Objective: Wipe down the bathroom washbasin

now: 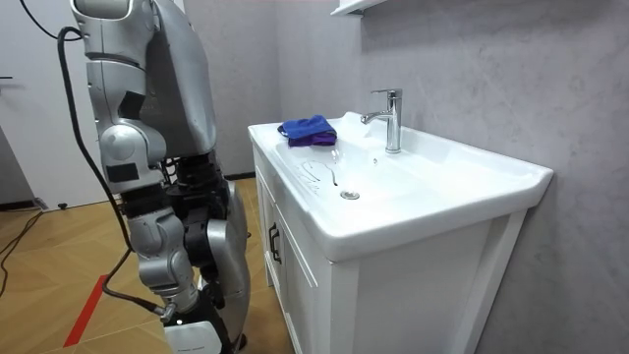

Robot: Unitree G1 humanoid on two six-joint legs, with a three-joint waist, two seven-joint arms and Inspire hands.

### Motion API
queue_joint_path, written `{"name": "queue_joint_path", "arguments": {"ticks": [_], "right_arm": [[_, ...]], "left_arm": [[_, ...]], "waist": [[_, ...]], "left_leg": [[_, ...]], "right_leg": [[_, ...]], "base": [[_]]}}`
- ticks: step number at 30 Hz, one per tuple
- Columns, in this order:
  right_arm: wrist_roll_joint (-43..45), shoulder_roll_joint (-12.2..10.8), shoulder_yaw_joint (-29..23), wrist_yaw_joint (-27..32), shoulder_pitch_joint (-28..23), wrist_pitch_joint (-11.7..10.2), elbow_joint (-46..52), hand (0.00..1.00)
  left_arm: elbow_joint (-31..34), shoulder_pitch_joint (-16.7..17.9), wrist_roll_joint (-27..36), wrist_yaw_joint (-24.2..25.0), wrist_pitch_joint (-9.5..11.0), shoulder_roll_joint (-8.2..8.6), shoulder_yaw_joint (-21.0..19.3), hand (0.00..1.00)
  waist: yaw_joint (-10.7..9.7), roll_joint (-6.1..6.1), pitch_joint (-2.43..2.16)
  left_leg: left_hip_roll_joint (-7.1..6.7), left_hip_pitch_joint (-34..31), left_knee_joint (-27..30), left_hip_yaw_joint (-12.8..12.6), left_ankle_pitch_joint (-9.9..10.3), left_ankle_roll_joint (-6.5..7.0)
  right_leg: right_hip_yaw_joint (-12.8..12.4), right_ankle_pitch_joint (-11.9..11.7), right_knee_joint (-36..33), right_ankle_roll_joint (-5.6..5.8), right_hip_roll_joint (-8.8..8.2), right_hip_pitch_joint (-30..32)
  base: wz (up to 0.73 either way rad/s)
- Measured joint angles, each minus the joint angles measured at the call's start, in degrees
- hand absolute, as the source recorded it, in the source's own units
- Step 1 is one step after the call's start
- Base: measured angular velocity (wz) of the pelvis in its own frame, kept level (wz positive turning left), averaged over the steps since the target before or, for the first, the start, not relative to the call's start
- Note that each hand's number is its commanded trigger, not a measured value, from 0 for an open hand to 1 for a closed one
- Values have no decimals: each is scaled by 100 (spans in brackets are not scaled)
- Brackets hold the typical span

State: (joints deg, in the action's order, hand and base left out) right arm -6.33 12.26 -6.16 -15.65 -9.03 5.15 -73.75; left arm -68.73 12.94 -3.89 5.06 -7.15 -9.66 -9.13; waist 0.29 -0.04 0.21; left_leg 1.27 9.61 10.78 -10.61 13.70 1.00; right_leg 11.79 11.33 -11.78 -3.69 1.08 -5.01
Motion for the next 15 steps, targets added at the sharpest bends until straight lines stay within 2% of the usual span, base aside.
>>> {"name": "queue_joint_path", "arguments": {"ticks": [9, 15], "right_arm": [[36, -3, -10, -73, -12, 2, -7, 0], [18, 11, -16, -82, -16, 80, -5, 0]], "left_arm": [[-1, 163, 212, -64, 4, 2, -660, 0], [1, 245, 223, -110, 12, -2, -803, 0]], "waist": [[51, -84, 0], [178, -81, -4]], "left_leg": [[-10, -48, 3, 149, 0, 0], [-25, -136, 81, 286, 0, 0]], "right_leg": [[172, 23, -5, 1, -29, 1], [336, 29, -4, -4, -66, -8]], "base": [[9], [11]]}}
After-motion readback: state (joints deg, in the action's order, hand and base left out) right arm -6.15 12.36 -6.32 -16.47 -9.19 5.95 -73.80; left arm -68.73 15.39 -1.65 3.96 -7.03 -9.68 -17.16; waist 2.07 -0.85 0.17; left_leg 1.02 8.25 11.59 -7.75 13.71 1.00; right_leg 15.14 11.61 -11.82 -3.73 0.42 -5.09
